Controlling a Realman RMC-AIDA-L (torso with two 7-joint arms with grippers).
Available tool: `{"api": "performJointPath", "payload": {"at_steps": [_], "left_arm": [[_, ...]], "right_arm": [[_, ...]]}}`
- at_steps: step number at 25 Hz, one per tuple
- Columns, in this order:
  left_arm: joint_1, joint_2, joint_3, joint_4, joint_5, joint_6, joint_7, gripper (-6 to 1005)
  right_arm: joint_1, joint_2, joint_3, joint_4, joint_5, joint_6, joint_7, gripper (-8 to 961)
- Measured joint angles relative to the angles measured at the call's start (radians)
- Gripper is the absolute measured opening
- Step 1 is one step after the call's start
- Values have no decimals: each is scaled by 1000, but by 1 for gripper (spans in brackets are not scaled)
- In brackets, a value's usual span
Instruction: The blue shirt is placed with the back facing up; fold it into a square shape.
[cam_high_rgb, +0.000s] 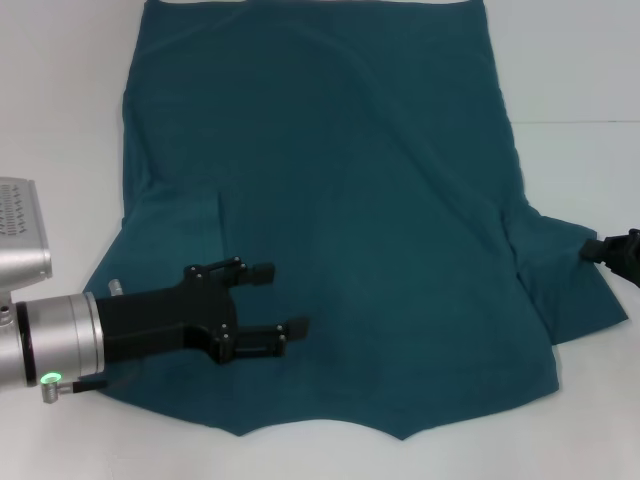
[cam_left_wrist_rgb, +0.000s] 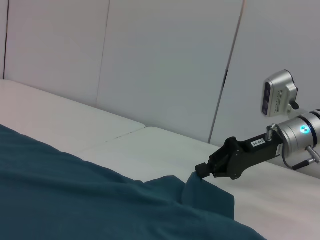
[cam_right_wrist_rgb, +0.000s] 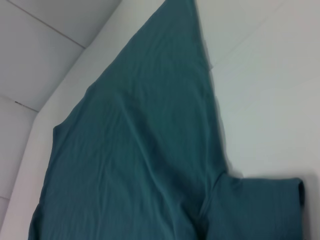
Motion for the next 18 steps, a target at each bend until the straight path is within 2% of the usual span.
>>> {"api": "performJointPath", "payload": {"at_steps": [2, 8, 18], "left_arm": [[0, 0, 0, 0, 0, 0, 0, 888], [-2, 2, 0, 0, 0, 0, 0, 888], [-3, 2, -1, 0, 0, 0, -2, 889]], "right_arm": [[0, 0, 7, 2, 0, 0, -5, 60], [0, -3, 15, 2, 0, 4, -12, -1], [0, -44, 37, 2, 1, 15, -14, 18]]}}
